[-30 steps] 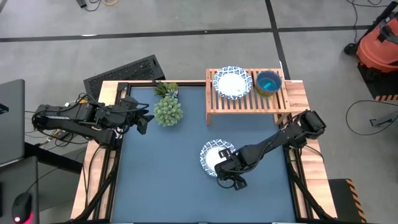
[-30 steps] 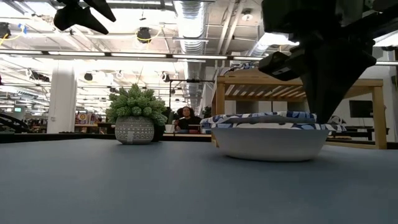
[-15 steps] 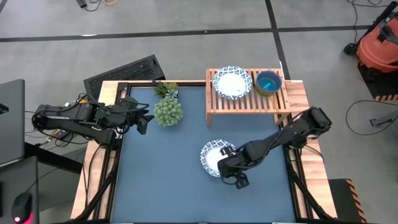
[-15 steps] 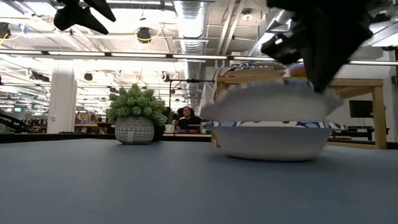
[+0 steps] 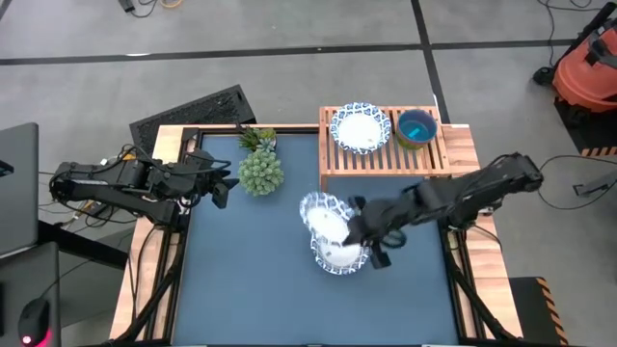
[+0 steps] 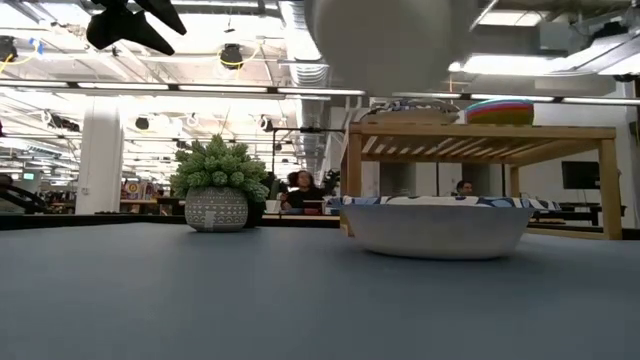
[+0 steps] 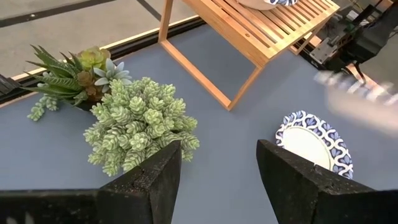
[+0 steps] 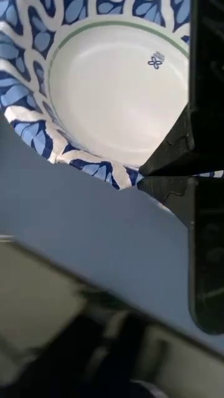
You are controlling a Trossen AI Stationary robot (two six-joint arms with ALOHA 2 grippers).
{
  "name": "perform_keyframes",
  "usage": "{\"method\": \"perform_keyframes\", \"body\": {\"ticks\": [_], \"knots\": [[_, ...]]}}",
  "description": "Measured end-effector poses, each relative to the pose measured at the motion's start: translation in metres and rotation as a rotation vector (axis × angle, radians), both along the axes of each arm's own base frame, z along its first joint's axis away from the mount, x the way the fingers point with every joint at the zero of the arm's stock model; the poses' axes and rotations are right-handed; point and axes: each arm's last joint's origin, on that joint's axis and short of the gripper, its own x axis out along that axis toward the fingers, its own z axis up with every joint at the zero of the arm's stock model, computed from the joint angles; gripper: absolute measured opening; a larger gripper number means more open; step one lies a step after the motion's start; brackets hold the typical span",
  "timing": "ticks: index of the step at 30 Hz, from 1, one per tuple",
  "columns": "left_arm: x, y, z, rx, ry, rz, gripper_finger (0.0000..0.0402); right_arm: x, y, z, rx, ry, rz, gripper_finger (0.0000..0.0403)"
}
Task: Place and stack bowls onto a shelf
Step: Stack the blue bowl on top of the blue bowl on the shelf
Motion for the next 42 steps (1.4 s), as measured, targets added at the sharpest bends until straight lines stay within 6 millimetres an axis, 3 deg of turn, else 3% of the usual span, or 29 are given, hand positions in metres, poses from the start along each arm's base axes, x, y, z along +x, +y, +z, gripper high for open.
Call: {"method": "perform_keyframes", "body": {"ticks": [6, 9, 13, 17, 23, 29, 36, 42], "knots": [[0.0, 0.0, 0.0, 0.005, 0.001, 0.005, 0.0197, -0.028, -0.027, 0.061, -0.094, -0.266, -0.1, 0.0017], [0.0, 0.0, 0.0, 0.006, 0.001, 0.007, 0.0197, -0.041, -0.046, 0.078, -0.228, -0.341, -0.215, 0.0017], [0.0, 0.0, 0.0, 0.008, 0.0, 0.009, 0.0197, -0.051, -0.079, 0.087, -0.381, -0.356, -0.381, 0.0017], [0.0, 0.0, 0.0, 0.011, 0.0, 0.014, 0.0197, -0.053, -0.115, 0.083, -0.424, -0.286, -0.523, 0.0017], [0.0, 0.0, 0.0, 0.011, -0.001, 0.015, 0.0197, -0.05, -0.151, 0.055, -0.428, -0.023, -0.588, 0.0017], [0.0, 0.001, 0.0, 0.016, -0.001, 0.022, 0.0197, -0.042, -0.167, 0.029, -0.454, 0.195, -0.57, 0.0017], [0.0, 0.001, 0.0, 0.019, -0.002, 0.029, 0.0197, -0.029, -0.176, 0.015, -0.485, 0.27, -0.532, 0.0018], [0.0, 0.001, 0.0, 0.019, -0.003, 0.029, 0.0197, -0.026, -0.179, 0.011, -0.501, 0.288, -0.513, 0.0047]]}}
